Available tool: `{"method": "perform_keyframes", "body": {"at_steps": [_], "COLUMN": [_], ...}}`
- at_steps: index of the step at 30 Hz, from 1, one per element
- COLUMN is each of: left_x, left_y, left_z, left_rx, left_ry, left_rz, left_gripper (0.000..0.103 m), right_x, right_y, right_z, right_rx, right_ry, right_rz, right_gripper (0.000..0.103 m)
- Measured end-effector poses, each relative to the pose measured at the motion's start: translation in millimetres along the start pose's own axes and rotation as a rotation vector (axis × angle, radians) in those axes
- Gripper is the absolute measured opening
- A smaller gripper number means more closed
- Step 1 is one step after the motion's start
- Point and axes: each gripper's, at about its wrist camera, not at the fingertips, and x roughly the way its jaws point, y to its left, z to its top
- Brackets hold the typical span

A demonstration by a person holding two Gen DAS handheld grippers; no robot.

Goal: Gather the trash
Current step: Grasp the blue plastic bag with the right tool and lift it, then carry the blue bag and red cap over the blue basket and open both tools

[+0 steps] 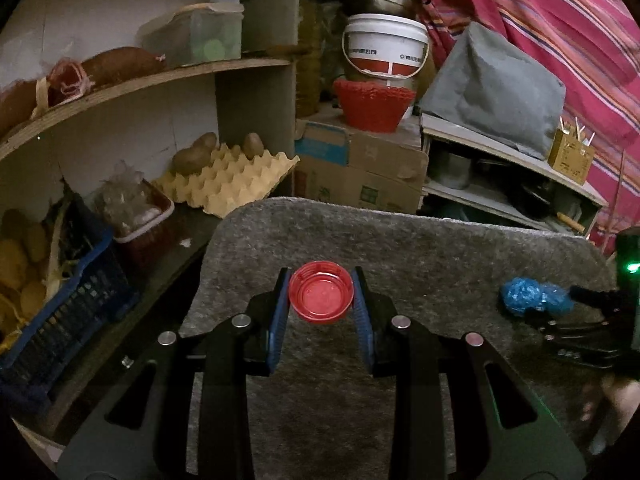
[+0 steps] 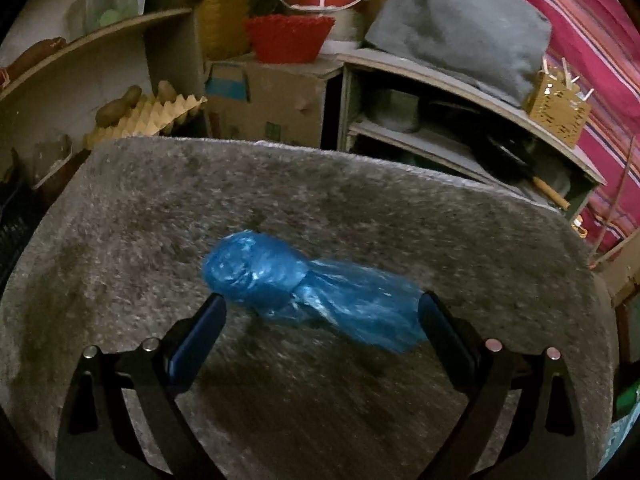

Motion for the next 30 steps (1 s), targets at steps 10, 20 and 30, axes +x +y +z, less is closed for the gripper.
{"method": "perform_keyframes", "body": {"at_steps": [10, 20, 30], "left_x": [-15, -34, -59], "left_y": [-21, -65, -147], "left_z": [2, -8, -36], "left_rx": [0.043, 0.098, 0.150], "left_ry": [-0.023, -0.026, -0.042], "left_rz": [-0.009, -0.033, -0.122], "left_gripper": [0.029, 0.029, 0.029], "right_x": [-5, -90, -182], "right_y": [-10, -93, -214], "right_z": [-10, -55, -152], "right_rx": [-0.017, 0.096, 0.274], "right_ry": [0.024, -0.068, -0.096], "right_rz": [0.061, 0.007, -0.135], "right_gripper": [0.015, 0.012, 0.012]}}
